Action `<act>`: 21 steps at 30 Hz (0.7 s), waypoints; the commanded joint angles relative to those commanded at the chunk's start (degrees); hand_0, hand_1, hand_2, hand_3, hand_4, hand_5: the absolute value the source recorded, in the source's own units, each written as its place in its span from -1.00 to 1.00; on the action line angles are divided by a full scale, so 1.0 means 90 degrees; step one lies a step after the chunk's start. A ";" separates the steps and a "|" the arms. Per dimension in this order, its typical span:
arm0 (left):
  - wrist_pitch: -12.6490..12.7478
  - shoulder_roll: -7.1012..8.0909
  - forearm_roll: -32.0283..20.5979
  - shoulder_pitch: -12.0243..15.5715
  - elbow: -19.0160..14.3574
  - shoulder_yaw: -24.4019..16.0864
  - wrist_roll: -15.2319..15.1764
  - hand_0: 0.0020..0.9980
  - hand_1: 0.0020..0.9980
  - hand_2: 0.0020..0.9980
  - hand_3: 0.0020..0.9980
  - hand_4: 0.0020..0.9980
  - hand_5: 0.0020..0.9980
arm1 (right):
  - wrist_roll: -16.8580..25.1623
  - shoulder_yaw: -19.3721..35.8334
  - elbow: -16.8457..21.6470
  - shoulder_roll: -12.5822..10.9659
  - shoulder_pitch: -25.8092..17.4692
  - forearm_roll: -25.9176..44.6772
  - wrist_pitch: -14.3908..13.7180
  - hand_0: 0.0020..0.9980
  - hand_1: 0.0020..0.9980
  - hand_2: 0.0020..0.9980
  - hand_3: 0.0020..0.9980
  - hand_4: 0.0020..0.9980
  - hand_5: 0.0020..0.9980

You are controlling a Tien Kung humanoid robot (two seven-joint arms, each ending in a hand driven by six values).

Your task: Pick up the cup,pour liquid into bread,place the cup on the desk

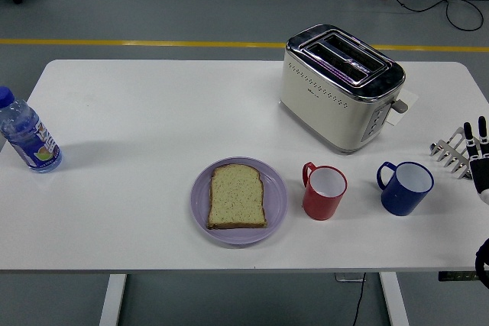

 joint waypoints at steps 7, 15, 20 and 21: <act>0.0000 0.0000 -0.0006 0.0022 0.0000 0.0017 -0.0003 0.27 0.29 0.31 0.10 -0.36 0.69 | 0.0023 -0.0025 -0.0032 0.0009 -0.0013 0.0095 0.0025 0.24 0.09 0.23 0.22 0.23 -0.59; 0.0001 0.0000 -0.0025 0.0054 0.0002 0.0063 -0.0003 0.27 0.29 0.31 0.10 -0.36 0.69 | 0.0046 -0.0031 -0.0040 0.0003 -0.0050 0.0176 0.0031 0.22 0.07 0.23 0.22 0.22 -0.59; 0.0001 0.0000 -0.0038 0.0075 0.0002 0.0090 -0.0003 0.27 0.29 0.31 0.10 -0.36 0.69 | 0.0062 -0.0038 -0.0046 0.0001 -0.0072 0.0229 0.0049 0.21 0.07 0.23 0.22 0.22 -0.61; 0.0001 0.0000 -0.0041 0.0078 0.0002 0.0094 -0.0003 0.27 0.29 0.31 0.10 -0.36 0.69 | 0.0065 -0.0039 -0.0048 0.0001 -0.0075 0.0235 0.0052 0.21 0.07 0.23 0.22 0.22 -0.61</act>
